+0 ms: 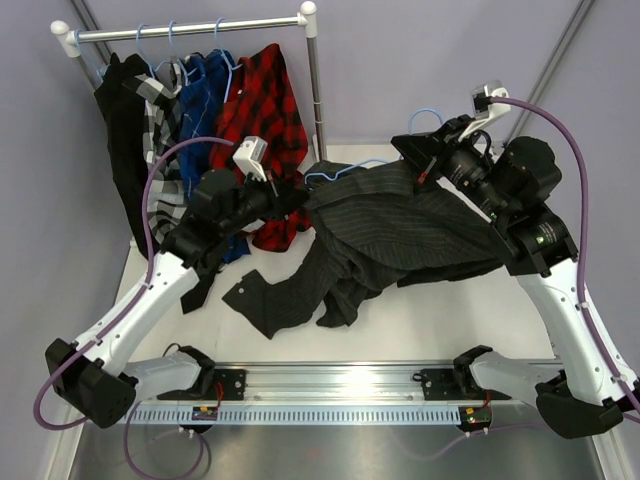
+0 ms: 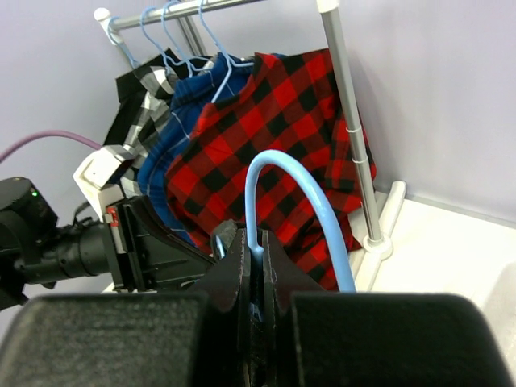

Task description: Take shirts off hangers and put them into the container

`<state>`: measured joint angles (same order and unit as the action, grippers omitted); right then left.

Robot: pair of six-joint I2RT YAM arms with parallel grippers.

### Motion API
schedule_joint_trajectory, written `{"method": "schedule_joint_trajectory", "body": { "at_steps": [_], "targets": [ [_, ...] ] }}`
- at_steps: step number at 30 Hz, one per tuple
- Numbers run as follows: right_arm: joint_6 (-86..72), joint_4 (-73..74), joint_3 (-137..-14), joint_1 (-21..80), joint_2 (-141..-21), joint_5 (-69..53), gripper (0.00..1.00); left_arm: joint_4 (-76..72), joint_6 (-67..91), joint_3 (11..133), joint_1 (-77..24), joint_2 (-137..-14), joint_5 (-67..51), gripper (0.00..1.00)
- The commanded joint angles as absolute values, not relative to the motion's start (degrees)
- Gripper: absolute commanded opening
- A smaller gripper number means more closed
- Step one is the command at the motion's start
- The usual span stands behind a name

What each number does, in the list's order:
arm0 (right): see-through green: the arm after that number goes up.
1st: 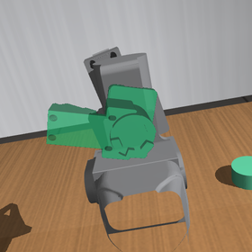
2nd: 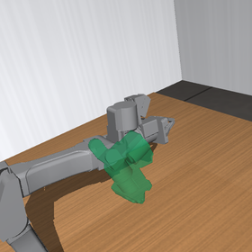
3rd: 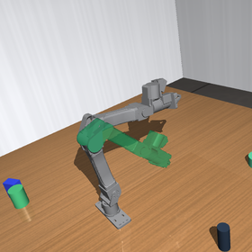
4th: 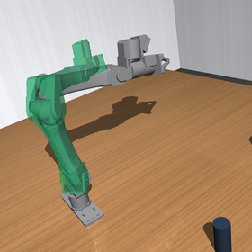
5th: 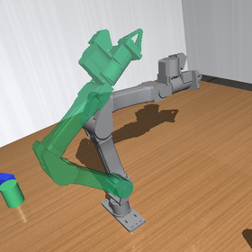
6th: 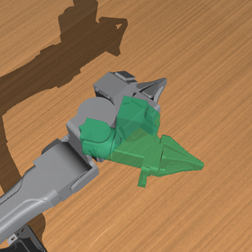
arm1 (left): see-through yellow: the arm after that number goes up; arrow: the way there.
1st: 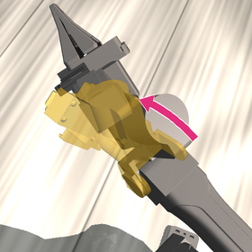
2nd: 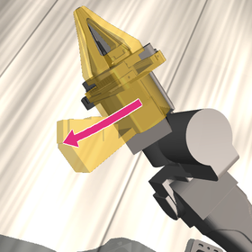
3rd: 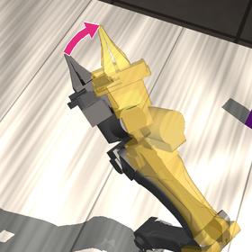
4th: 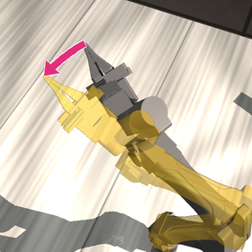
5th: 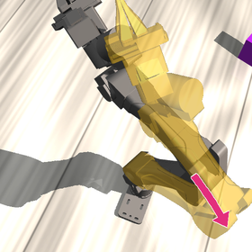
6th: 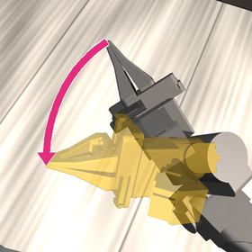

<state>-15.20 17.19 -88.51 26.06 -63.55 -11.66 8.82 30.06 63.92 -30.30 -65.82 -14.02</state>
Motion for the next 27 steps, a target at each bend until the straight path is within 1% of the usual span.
{"method": "schedule_joint_trajectory", "body": {
  "at_steps": [1,5,8,11,13,14,15,16,17,18,21,23,26,27],
  "targets": [
    [-19.9,0.7,-92.2,25.2,-59.5,-11.8,0.0,15.2,28.4,63.9,-30.1,-67.1,-11.9,0.0],
    [-21.7,0.6,-94.3,25.2,-60.7,-16.0,0.0,12.6,29.0,63.5,-31.5,-67.1,-17.4,0.0],
    [-23.5,0.2,-94.4,25.2,-62.1,-18.3,0.0,11.1,24.8,63.8,-34.1,-66.6,-20.9,0.0],
    [-26.4,-4.7,-92.6,25.2,-63.2,-19.8,0.0,10.6,23.2,65.2,-35.2,-68.3,-27.1,0.0],
    [-26.3,-3.9,-94.1,25.2,-64.5,-20.6,0.0,10.6,23.8,65.0,-35.2,-68.1,-24.6,0.0],
    [-25.8,-3.2,-94.8,25.2,-64.9,-20.6,0.0,12.0,23.4,64.9,-35.2,-67.4,-22.1,0.03],
    [-24.3,-2.3,-96.1,25.2,-65.0,-20.3,0.0,12.9,21.8,65.1,-35.2,-65.9,-16.8,0.27],
    [-23.4,-0.4,-96.5,25.2,-65.2,-20.0,0.0,14.5,21.1,65.6,-35.1,-65.0,-14.4,0.28],
    [-22.5,1.0,-96.8,25.2,-65.2,-19.9,0.0,15.0,20.5,66.1,-34.8,-64.3,-11.0,0.22],
    [-21.2,2.1,-96.6,25.2,-65.1,-19.5,0.0,15.2,19.4,66.4,-34.0,-63.3,-9.9,0.19],
    [-19.4,3.8,-94.8,25.2,-64.4,-18.7,0.0,16.2,18.5,68.4,-32.1,-60.2,-7.1,0.3],
    [-18.9,4.0,-93.6,25.2,-63.5,-18.4,0.0,16.7,18.4,70.0,-30.9,-59.0,-7.0,0.48],
    [-18.4,4.1,-91.7,25.2,-62.7,-18.1,0.0,17.7,18.1,71.7,-30.1,-58.1,-5.9,0.57],
    [-18.0,4.3,-91.6,25.2,-62.6,-18.5,0.0,18.2,17.8,72.1,-29.5,-58.0,-5.5,0.61]
  ]
}}
